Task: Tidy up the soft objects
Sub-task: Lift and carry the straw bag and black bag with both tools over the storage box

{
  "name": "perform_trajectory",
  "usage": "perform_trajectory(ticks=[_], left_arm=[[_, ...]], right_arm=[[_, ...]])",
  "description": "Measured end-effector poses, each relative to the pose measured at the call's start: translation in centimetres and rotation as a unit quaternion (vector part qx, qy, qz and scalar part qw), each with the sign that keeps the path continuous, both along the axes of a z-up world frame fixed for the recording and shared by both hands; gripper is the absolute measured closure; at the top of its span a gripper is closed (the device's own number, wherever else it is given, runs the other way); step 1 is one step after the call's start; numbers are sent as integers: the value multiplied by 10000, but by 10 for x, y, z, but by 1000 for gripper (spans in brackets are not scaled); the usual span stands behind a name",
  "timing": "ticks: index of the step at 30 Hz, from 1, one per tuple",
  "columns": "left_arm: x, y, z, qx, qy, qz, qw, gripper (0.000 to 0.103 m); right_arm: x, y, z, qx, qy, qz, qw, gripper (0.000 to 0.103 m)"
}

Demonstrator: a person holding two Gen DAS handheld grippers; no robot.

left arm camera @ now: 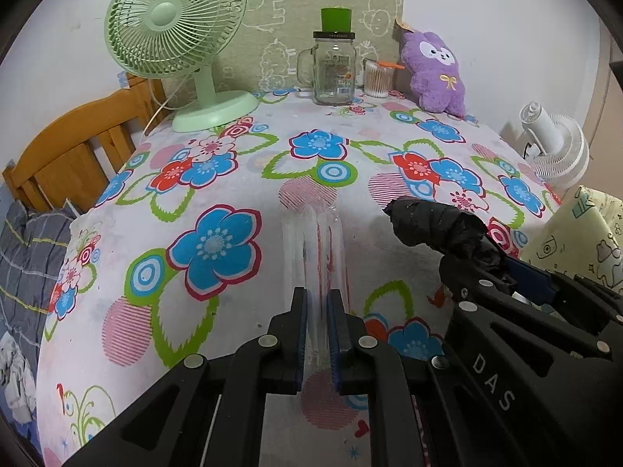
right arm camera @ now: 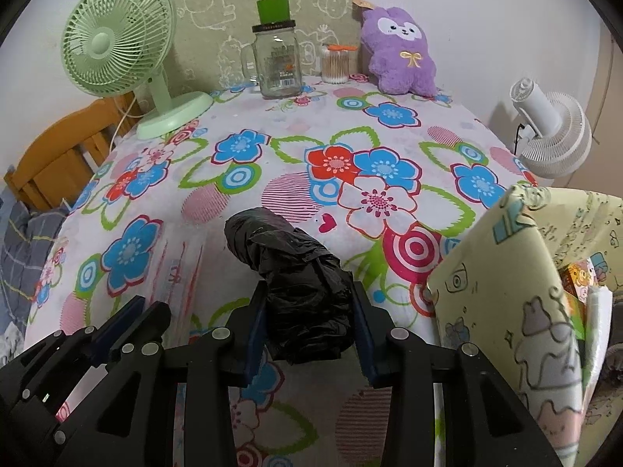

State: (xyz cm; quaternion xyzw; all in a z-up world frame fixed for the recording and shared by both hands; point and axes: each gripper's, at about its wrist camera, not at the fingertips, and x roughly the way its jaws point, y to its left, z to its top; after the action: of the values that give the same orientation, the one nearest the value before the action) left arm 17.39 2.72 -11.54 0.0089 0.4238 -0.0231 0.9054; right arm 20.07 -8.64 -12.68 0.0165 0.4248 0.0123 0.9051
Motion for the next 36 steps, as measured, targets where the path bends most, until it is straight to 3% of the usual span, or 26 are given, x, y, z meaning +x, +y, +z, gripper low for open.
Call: perform_trajectory(ticks=[36], left_arm=[[-70, -2, 58, -120, -606, -75, 9981, 95]], right_arm=[[-80, 4, 64, 6, -679, 398, 9969, 60]])
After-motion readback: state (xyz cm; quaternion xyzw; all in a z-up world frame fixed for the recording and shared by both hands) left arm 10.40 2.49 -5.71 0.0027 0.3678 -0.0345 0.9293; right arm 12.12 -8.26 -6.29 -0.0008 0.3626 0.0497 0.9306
